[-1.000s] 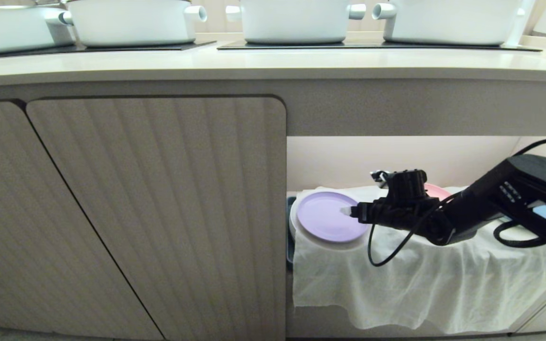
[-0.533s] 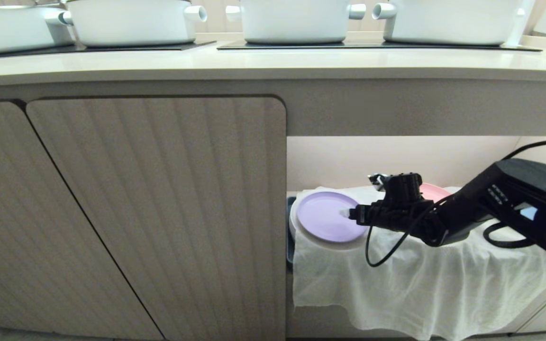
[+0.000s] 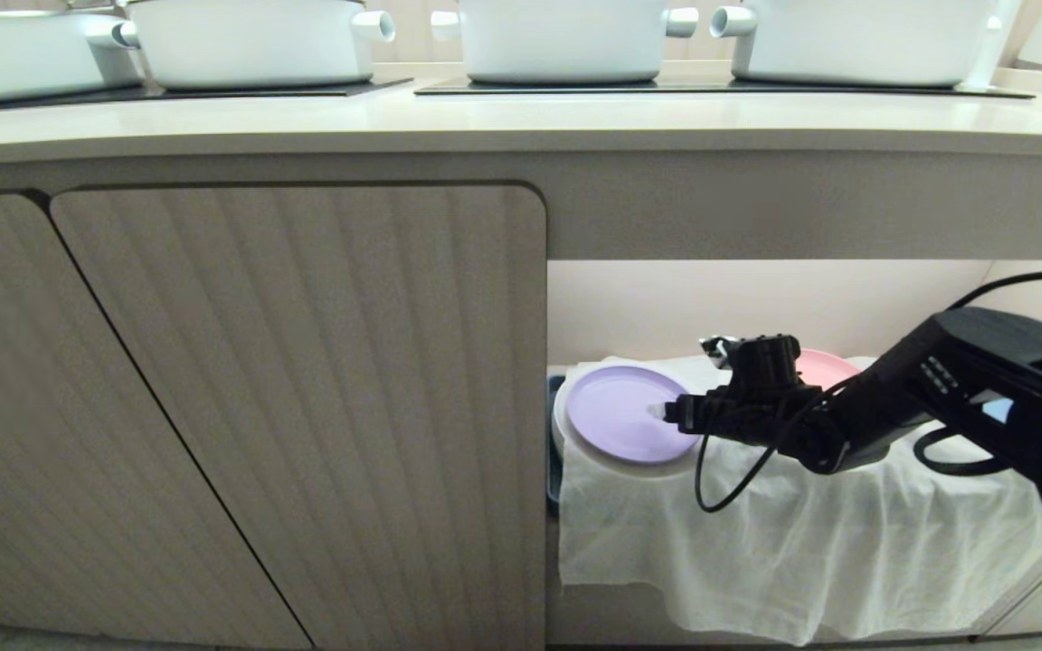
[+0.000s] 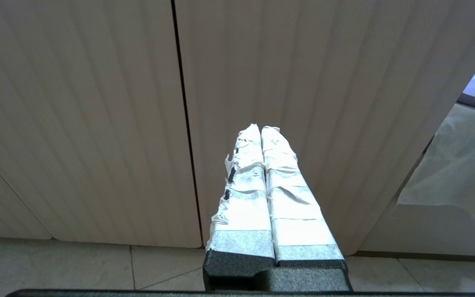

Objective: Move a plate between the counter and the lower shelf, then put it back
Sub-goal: Pick up the plate in the cupboard

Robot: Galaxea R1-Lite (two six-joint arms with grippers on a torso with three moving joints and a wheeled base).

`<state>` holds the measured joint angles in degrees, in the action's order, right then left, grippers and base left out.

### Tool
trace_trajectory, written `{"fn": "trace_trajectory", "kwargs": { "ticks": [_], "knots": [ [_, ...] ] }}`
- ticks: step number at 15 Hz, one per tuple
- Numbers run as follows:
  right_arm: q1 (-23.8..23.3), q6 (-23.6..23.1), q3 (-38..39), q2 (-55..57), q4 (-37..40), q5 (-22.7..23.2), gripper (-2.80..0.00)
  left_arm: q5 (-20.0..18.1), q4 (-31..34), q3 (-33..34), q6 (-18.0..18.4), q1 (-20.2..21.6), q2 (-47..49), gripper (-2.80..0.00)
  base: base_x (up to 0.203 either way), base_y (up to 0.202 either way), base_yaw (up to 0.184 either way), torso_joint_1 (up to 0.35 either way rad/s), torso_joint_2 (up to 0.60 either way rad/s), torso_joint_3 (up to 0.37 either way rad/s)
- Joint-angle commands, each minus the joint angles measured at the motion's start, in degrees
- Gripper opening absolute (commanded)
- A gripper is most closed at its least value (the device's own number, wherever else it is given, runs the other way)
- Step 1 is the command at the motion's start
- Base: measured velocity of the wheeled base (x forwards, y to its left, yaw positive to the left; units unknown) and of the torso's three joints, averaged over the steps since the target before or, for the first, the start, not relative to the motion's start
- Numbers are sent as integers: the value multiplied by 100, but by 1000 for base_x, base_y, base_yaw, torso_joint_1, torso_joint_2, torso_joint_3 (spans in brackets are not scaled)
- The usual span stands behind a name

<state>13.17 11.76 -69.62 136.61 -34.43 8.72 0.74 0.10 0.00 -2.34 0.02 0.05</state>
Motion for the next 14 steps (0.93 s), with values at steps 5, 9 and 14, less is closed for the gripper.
{"fn": "trace_trajectory", "kwargs": {
  "ticks": [5, 9, 14],
  "knots": [
    [11, -332, -8, 77, -20, 7, 0, 5, -1, 0, -3, -2, 4, -280, 0, 0, 0, 0, 0, 0],
    [19, -332, 1, 77, -11, 7, 0, 5, -1, 0, -3, -2, 4, -280, 0, 0, 0, 0, 0, 0],
    [19, -332, 1, 86, -3, 7, 0, 5, -1, 0, -3, 6, 4, -280, 0, 0, 0, 0, 0, 0]
  ]
}}
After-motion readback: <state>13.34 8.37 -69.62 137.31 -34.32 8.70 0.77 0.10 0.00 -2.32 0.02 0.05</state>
